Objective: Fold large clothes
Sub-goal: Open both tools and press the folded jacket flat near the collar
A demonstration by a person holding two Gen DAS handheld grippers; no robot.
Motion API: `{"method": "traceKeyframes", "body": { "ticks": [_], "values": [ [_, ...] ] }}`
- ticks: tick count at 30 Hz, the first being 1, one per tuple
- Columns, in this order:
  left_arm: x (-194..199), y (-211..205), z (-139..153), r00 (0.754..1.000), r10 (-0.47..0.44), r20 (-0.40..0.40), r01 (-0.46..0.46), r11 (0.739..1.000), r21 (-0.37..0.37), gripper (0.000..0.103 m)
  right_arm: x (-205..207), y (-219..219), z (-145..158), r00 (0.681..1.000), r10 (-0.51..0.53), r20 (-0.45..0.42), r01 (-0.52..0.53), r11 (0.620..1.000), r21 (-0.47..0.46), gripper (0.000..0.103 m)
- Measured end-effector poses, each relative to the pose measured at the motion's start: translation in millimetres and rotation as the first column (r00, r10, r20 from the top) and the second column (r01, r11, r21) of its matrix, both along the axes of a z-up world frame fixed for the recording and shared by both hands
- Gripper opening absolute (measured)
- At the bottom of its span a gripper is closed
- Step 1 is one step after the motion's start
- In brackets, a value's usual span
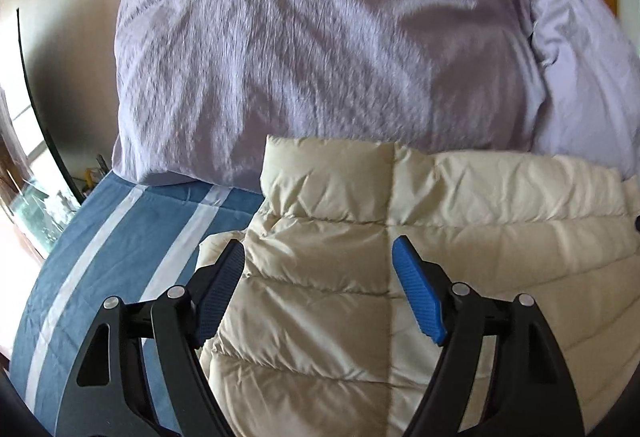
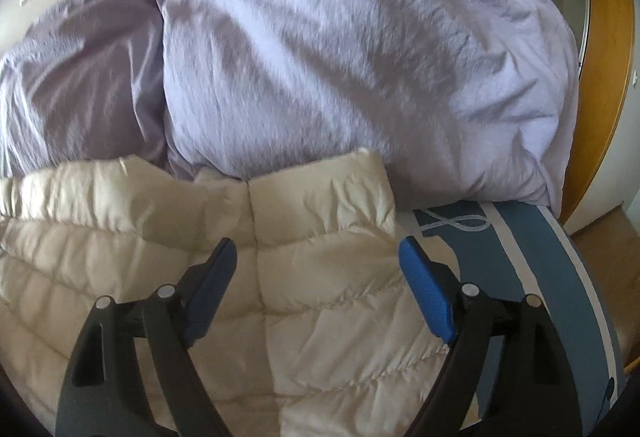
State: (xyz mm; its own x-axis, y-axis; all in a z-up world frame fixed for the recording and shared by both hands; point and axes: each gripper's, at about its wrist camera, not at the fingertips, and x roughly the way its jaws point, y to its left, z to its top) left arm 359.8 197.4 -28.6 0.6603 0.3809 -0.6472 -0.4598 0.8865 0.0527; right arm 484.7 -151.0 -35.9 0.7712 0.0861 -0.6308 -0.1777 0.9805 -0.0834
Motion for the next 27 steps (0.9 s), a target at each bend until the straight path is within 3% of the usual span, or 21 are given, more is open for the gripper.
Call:
{"method": "traceKeyframes", "body": {
  "ticks": [8,27],
  "values": [
    [6.8,18.7,-23.4,0.998,0.046,-0.038,-0.048,0.998,-0.043,0.077,15.4,-8.2,-26.0,0.997,-0.046,-0.063,0.047,0.999,0.009,0.083],
    [22.8,44.5,-50.8,0.994,0.047,-0.098,-0.06,0.989,-0.133,0.085,39.0,-7.0,-53.7,0.981,-0.07,-0.182,0.067,0.997,-0.024,0.09]
  ]
}}
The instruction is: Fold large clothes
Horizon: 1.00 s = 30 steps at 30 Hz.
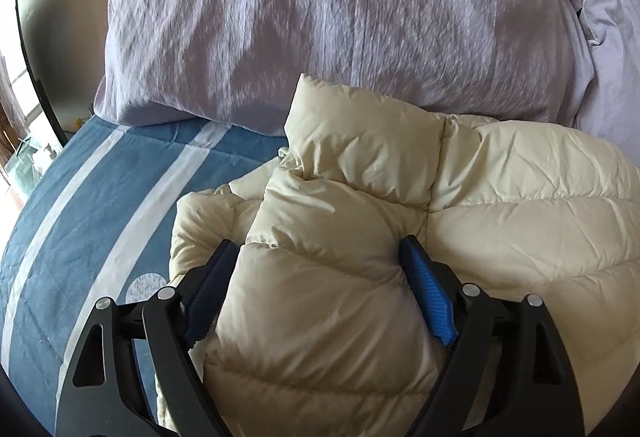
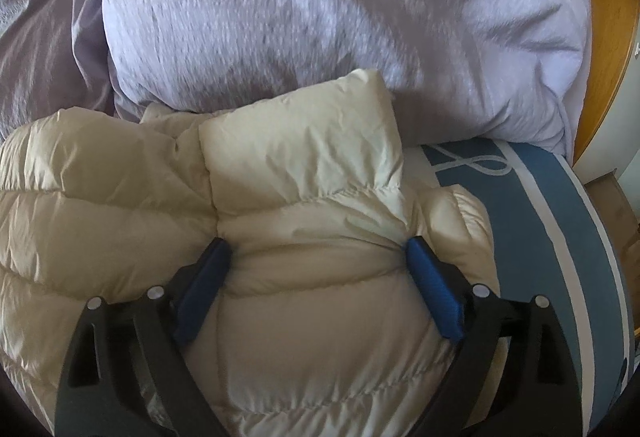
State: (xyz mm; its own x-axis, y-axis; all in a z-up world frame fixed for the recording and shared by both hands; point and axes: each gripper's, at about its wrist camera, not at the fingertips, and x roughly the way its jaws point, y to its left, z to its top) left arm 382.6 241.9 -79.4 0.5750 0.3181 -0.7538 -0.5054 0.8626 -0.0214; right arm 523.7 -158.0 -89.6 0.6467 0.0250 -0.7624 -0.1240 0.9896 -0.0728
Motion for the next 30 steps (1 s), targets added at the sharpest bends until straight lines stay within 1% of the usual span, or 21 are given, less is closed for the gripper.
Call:
{"method": "traceKeyframes", "body": {
  "ticks": [3,7,11,14,17,21,24,25,28,29,30],
  "values": [
    [4.0,5.7,-3.3,1.0,-0.002,-0.011,0.002,1.0,-0.014,0.086,4.8,-3.5,-3.6,1.0,-0.003,-0.025,0.004,1.0,0.014,0.091],
    [6.0,14.5,-6.9,1.0,-0.003,-0.005,0.002,0.999,-0.053,0.087,7.1,-5.2,-5.7,0.999,-0.01,-0.034,0.01,1.0,0.012,0.091],
    [4.6,23.3,-5.9,1.0,0.003,-0.003,-0.003,0.998,-0.064,0.087,12.4,-11.9,-2.2,0.999,-0.013,-0.045,0.015,0.999,0.036,0.092],
    [-13.3,27.1,5.9,1.0,-0.001,0.009,0.002,0.995,-0.103,0.086,0.8,-26.6,9.2,0.999,-0.016,-0.05,0.019,0.998,0.066,0.092],
    [-39.4,33.7,20.8,1.0,0.002,0.025,0.001,0.995,-0.096,0.086,-20.6,-45.0,28.0,0.999,-0.026,-0.027,0.029,0.994,0.104,0.092],
    [-78.4,51.0,29.6,0.999,0.027,0.03,-0.024,0.994,-0.108,0.086,-42.8,-74.5,37.4,0.998,-0.048,-0.05,0.055,0.986,0.156,0.093],
    [-105.0,61.8,25.3,0.999,0.047,0.023,-0.043,0.987,-0.156,0.086,-57.1,-94.7,33.6,0.995,-0.064,-0.081,0.078,0.981,0.179,0.093],
    [-113.8,68.0,22.3,0.998,0.054,0.025,-0.048,0.981,-0.186,0.086,-59.9,-99.3,31.6,0.994,-0.067,-0.091,0.083,0.979,0.188,0.093],
    [-123.1,75.9,16.2,0.997,0.067,0.027,-0.059,0.969,-0.24,0.086,-67.4,-118.2,20.2,0.987,-0.07,-0.144,0.104,0.963,0.247,0.093],
    [-126.0,76.7,13.3,0.997,0.067,0.029,-0.057,0.962,-0.265,0.086,-68.2,-124.9,16.0,0.984,-0.07,-0.161,0.112,0.957,0.266,0.093],
    [-130.6,60.0,10.5,0.998,0.063,0.029,-0.053,0.958,-0.283,0.086,-71.0,-129.6,11.2,0.982,-0.068,-0.177,0.117,0.951,0.286,0.093]
  ]
}}
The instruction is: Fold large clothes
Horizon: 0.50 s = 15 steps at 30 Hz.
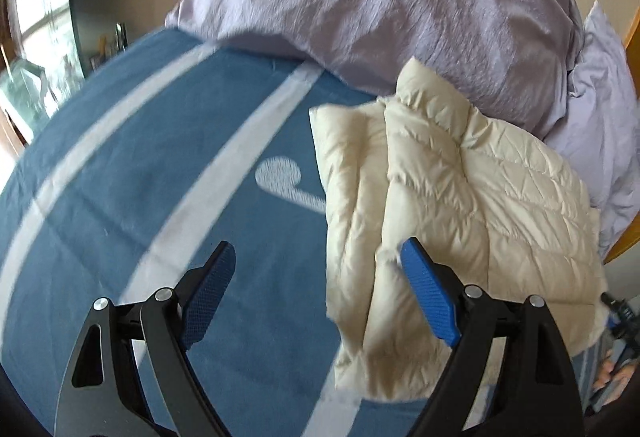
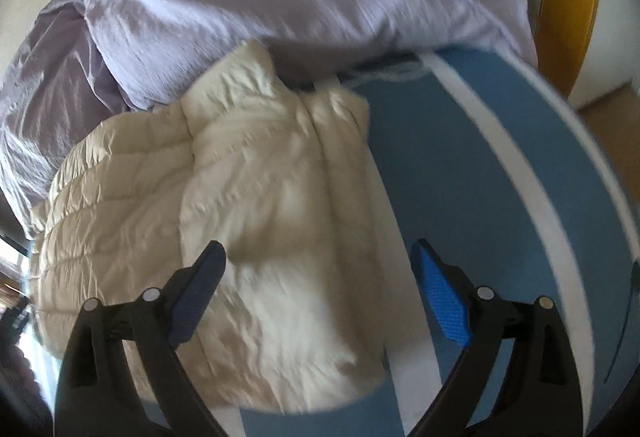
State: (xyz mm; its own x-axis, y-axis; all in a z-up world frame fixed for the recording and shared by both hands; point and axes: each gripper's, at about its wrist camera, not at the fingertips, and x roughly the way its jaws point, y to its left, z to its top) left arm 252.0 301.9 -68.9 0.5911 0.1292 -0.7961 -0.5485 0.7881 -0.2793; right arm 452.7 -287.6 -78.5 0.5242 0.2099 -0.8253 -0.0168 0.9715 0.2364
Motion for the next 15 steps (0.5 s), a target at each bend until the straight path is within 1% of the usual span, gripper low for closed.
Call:
{"method": "traceKeyframes", "body": {
  "ticks": [1,2,5,7,9,11,13,14,15],
  "values": [
    [1.7,-4.1,-1.8,1.0,-0.005,0.0,0.005,1.0,-0.015,0.086,-1.4,-6.5,-5.0,1.0,-0.001,-0.017,0.001,1.0,0.029,0.093],
    [-0.8,-13.1,-3.5,1.0,-0.012,0.0,0.012,1.0,-0.027,0.086,-5.3,-4.3,-9.6,1.0,-0.003,-0.027,0.004,0.999,0.044,0.093],
    [-0.1,-23.9,-7.5,1.0,-0.024,-0.004,0.024,0.999,-0.045,0.086,-10.8,-9.8,-16.8,0.999,-0.002,-0.044,0.007,0.995,0.097,0.092],
    [3.2,-24.7,-11.1,1.0,-0.024,-0.006,0.023,0.997,-0.068,0.085,-12.7,-12.1,-20.6,0.999,0.007,-0.052,0.0,0.992,0.129,0.086],
    [3.4,-24.2,-15.2,1.0,-0.018,-0.001,0.018,0.995,-0.098,0.084,-17.8,-11.3,-20.8,0.999,0.013,-0.05,-0.006,0.99,0.142,0.083],
    [2.9,-25.1,-16.8,1.0,-0.007,0.013,0.008,0.995,-0.102,0.082,-21.4,-11.1,-21.9,0.999,0.024,-0.044,-0.017,0.988,0.151,0.079],
    [3.3,-27.6,-17.1,1.0,0.001,0.023,0.002,0.995,-0.104,0.079,-24.0,-9.8,-23.4,0.998,0.037,-0.041,-0.029,0.984,0.179,0.069],
    [3.2,-28.8,-17.4,0.999,0.006,0.034,-0.002,0.994,-0.113,0.075,-25.7,-9.5,-23.5,0.998,0.044,-0.041,-0.035,0.98,0.194,0.065],
    [2.8,-29.3,-17.0,0.999,0.01,0.042,-0.005,0.992,-0.123,0.07,-28.1,-9.6,-23.7,0.998,0.05,-0.043,-0.04,0.977,0.209,0.058]
  ]
}}
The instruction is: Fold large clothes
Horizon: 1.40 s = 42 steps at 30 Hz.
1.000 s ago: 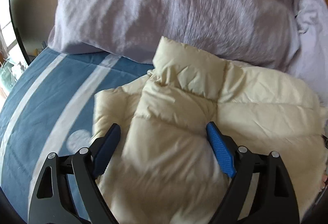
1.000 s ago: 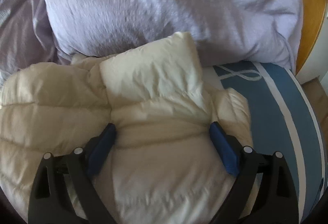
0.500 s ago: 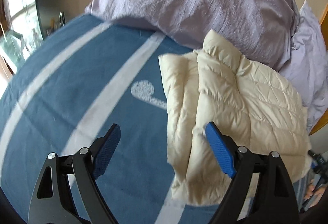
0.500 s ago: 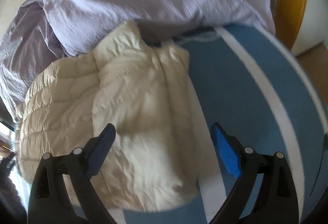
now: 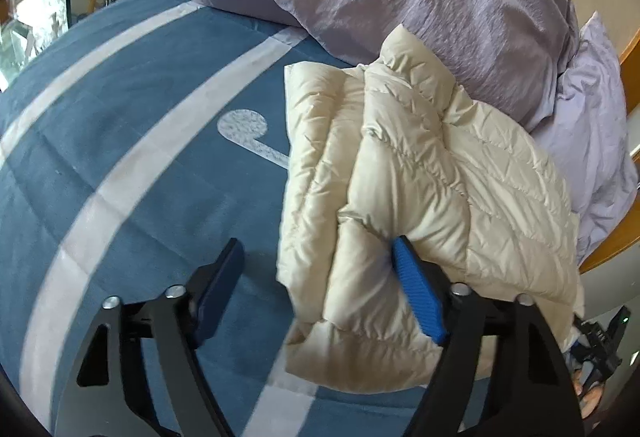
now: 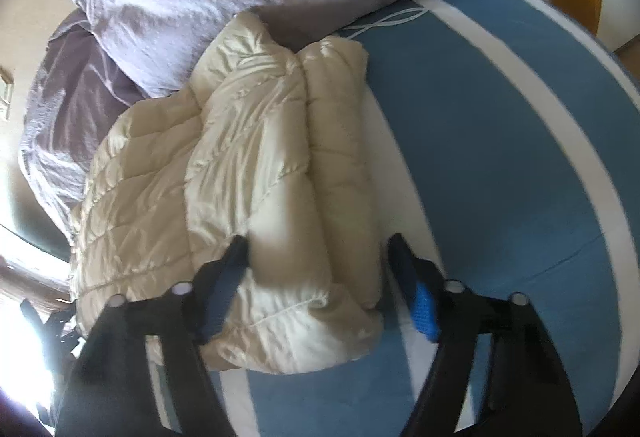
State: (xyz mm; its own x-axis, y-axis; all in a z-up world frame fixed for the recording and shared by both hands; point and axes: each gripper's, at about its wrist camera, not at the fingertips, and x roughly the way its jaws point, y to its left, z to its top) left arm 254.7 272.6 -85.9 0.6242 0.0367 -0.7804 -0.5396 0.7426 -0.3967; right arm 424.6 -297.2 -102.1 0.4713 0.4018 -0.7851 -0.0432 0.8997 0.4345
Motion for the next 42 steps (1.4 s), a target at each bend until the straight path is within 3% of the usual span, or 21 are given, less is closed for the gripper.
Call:
{"method": "traceKeyframes", "body": {
  "ticks": [4,7,9,14,21,33,35,40,42],
  "values": [
    [-2.4,-1.4,-4.7,0.998,0.017,0.056,-0.012,0.995,-0.103,0.053,-6.9,0.7,-4.4,1.0,0.006,-0.007,-0.005,0.997,0.075,0.035],
    [-5.1,-1.2,-7.8,0.995,0.043,0.088,-0.029,0.988,-0.154,0.036,-10.6,-0.5,-4.9,1.0,0.002,0.0,-0.002,0.994,0.11,0.026],
    [-7.1,-1.7,-6.2,0.993,0.056,0.102,-0.04,0.988,-0.151,0.022,-13.9,1.6,-2.8,1.0,0.004,0.005,-0.005,0.992,0.123,0.023],
    [-17.3,0.3,6.7,0.989,0.058,0.136,-0.041,0.992,-0.121,0.013,-24.2,8.7,4.9,0.999,0.031,0.02,-0.034,0.99,0.133,0.019],
    [-57.7,20.9,24.4,0.986,0.086,0.146,-0.07,0.991,-0.11,0.012,-51.3,29.1,16.1,0.989,0.142,0.048,-0.148,0.979,0.137,0.018],
    [-149.9,54.5,33.0,0.985,0.109,0.134,-0.097,0.991,-0.093,0.013,-118.6,66.9,10.9,0.934,0.355,0.049,-0.358,0.929,0.097,0.02],
    [-154.3,56.9,30.7,0.985,0.111,0.133,-0.097,0.99,-0.105,0.014,-120.1,69.8,13.6,0.934,0.354,0.049,-0.356,0.933,0.049,0.025],
    [-154.1,58.5,26.5,0.985,0.128,0.112,-0.115,0.987,-0.113,0.022,-127.2,62.8,32.6,0.955,0.276,0.112,-0.264,0.958,-0.109,0.05],
    [-153.6,59.5,25.0,0.986,0.137,0.098,-0.126,0.986,-0.109,0.044,-130.7,62.2,46.0,0.956,0.24,0.167,-0.211,0.962,-0.175,0.054]
  ]
}}
